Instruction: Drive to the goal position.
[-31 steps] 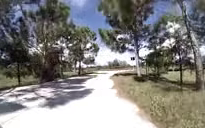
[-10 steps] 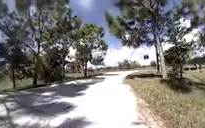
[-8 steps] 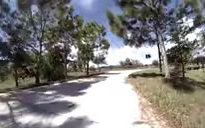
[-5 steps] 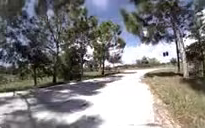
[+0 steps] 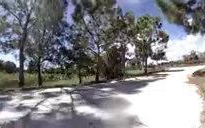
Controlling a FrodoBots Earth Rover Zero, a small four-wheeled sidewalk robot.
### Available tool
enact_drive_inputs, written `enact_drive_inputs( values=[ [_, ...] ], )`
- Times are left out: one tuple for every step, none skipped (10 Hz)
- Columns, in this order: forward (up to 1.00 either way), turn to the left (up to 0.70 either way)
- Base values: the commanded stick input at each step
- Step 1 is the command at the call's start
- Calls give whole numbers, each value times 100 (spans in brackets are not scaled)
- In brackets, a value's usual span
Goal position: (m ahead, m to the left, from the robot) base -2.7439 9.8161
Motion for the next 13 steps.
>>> enact_drive_inputs(
  values=[
    [0,85],
    [0,85],
    [0,85],
    [0,85],
    [0,85],
    [0,85],
    [0,85],
    [0,85],
    [0,85],
    [0,85],
    [0,85],
    [0,85],
    [0,85]
  ],
)
